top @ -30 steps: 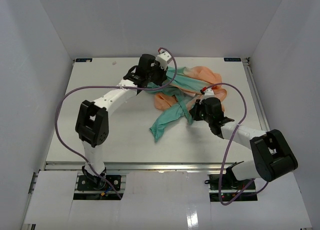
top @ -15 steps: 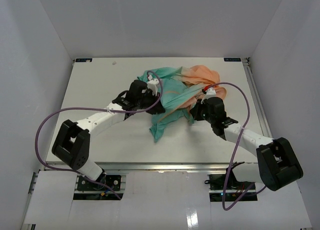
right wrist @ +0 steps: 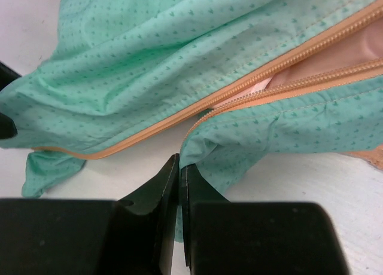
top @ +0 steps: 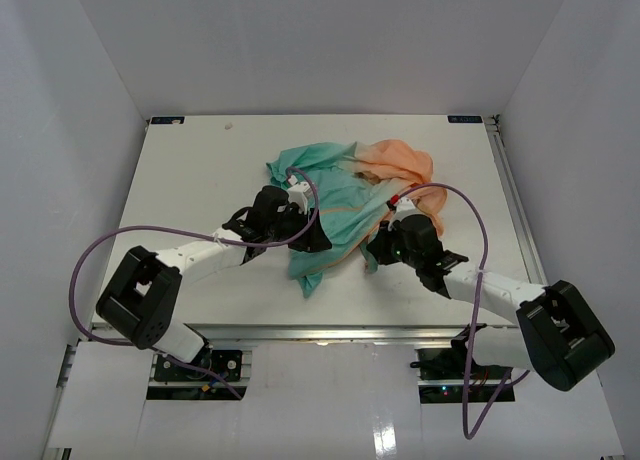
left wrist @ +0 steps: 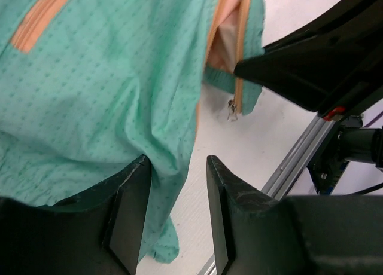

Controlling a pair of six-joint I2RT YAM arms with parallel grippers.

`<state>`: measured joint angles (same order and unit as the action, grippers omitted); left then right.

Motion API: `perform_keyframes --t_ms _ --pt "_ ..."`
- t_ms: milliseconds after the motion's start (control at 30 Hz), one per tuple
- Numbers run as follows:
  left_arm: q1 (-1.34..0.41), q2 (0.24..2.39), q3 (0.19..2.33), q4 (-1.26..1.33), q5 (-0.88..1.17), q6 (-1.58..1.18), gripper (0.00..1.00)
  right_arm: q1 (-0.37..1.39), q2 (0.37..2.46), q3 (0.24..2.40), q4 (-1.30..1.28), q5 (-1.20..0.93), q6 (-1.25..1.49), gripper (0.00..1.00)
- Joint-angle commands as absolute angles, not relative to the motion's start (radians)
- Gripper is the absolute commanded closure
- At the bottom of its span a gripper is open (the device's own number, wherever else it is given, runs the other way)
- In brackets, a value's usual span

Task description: Zip up the jacket

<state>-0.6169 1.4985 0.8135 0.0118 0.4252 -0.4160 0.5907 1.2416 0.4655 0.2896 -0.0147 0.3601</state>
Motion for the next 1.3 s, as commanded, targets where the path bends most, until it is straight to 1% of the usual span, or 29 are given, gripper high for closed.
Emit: perform_keyframes --t_ms 0,100,200,267,533,833,1067,1200,1267 --pt "-0.615 1.41 0.834 0.109 0.501 -0.388 0.43 0.607 1.164 0.421 0.341 -0.009 0.367 0.91" --pt "-0.615 1.411 0.841 0.124 0.526 -0.391 0.42 0.607 1.123 0.404 0.345 -0.024 0.371 0.91" --pt "-0.615 1.427 0.811 0.206 0.617 -0.41 0.43 0.606 1.089 0.385 0.381 -0.048 0.38 0.92" --pt "-0.615 1.447 0.789 0.273 0.726 -0.429 0.44 0.607 1.075 0.368 0.417 -0.073 0.39 0.92" --pt "-0.636 1.56 0.833 0.305 0.814 -0.403 0.45 0.606 1.099 0.355 0.516 -0.174 0.415 0.92" --pt "-0.665 1.664 0.876 0.303 0.834 -0.336 0.44 0.607 1.051 0.331 0.574 -0.218 0.422 0.92" --pt "-0.731 1.746 0.944 0.3 0.815 -0.326 0.45 0.607 1.04 0.336 0.58 -0.233 0.434 0.92" --pt "-0.746 1.758 0.945 0.314 0.795 -0.324 0.47 0.606 1.02 0.333 0.568 -0.227 0.43 0.92" --pt "-0.747 1.761 0.944 0.333 0.798 -0.333 0.51 0.607 1.011 0.331 0.564 -0.221 0.426 0.91"
